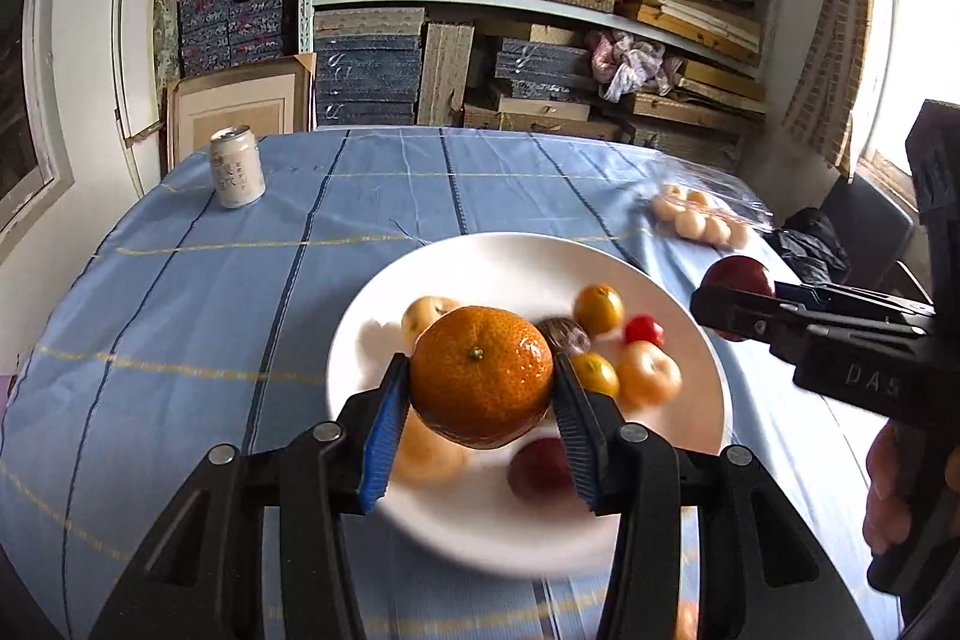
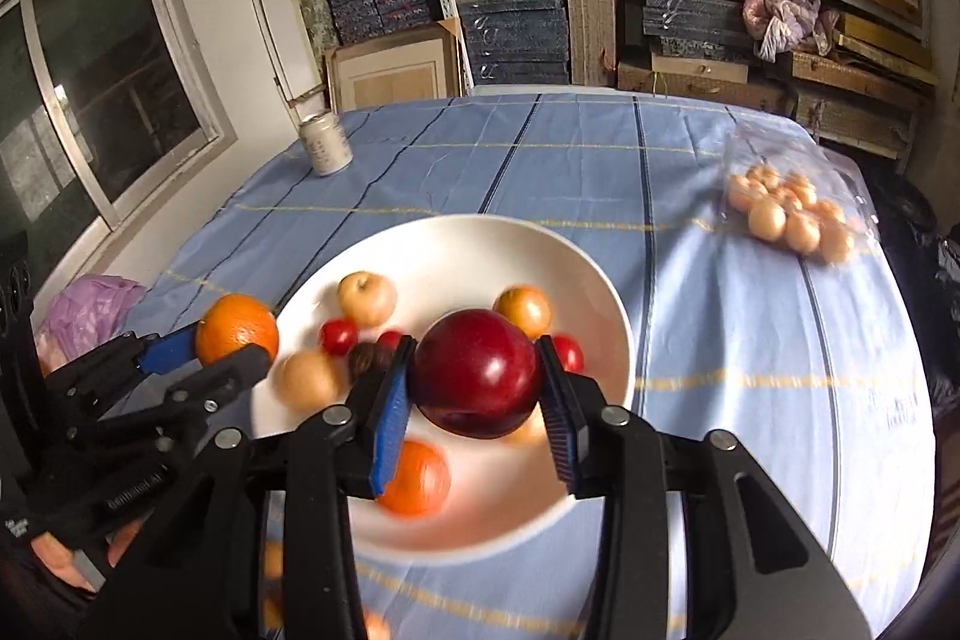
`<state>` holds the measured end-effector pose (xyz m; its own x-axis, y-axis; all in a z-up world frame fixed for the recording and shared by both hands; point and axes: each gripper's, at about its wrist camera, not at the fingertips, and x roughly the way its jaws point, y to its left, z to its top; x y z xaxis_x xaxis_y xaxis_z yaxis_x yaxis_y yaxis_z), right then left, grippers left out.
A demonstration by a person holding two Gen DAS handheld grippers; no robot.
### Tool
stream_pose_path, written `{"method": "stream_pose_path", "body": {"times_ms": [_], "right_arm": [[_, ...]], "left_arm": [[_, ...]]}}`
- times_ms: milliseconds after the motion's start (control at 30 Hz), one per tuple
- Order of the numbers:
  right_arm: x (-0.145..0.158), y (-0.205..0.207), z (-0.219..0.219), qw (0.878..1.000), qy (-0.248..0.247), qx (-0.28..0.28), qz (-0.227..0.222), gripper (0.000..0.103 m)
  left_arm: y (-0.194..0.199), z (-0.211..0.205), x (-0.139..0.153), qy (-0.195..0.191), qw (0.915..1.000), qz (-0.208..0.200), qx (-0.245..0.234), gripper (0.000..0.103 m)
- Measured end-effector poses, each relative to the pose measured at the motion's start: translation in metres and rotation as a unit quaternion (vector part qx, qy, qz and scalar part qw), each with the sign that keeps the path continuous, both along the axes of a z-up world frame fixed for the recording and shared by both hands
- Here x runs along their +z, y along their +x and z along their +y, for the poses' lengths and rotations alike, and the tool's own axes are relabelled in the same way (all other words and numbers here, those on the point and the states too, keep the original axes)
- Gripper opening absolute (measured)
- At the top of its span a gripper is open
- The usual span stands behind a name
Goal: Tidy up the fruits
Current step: 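Carry the plum and mandarin over the plate and open both tools, then return to the cloth and grasp the pale orange fruit with the right tool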
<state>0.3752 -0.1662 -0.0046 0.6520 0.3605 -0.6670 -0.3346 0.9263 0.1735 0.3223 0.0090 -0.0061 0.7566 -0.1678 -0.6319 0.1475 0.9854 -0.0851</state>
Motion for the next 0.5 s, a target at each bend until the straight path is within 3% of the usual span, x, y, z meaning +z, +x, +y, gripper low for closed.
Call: {"method": "stream_pose_path", "body": {"times_ms": [333,400,433,500], "right_arm": [[-0.039,0.049,0.013,0.999,-0.011,-0.005,0.034,0.039],[-0.038,0.048,0.013,1.000,-0.017,-0.011,0.021,0.043],[-0.037,0.047,0.012,1.000,-0.017,-0.012,0.017,0.051],[-0.034,0.042,0.010,1.000,-0.016,-0.016,0.012,0.053]], "left_arm": [[0.050,0.002,-0.024,0.006,0.9995,0.026,0.020,0.049],[0.051,0.002,-0.023,0.010,0.9995,0.022,0.022,0.064],[0.049,0.003,-0.022,0.012,0.9995,0.017,0.026,0.068],[0.045,0.004,-0.017,0.013,0.9995,0.008,0.029,0.070]]}}
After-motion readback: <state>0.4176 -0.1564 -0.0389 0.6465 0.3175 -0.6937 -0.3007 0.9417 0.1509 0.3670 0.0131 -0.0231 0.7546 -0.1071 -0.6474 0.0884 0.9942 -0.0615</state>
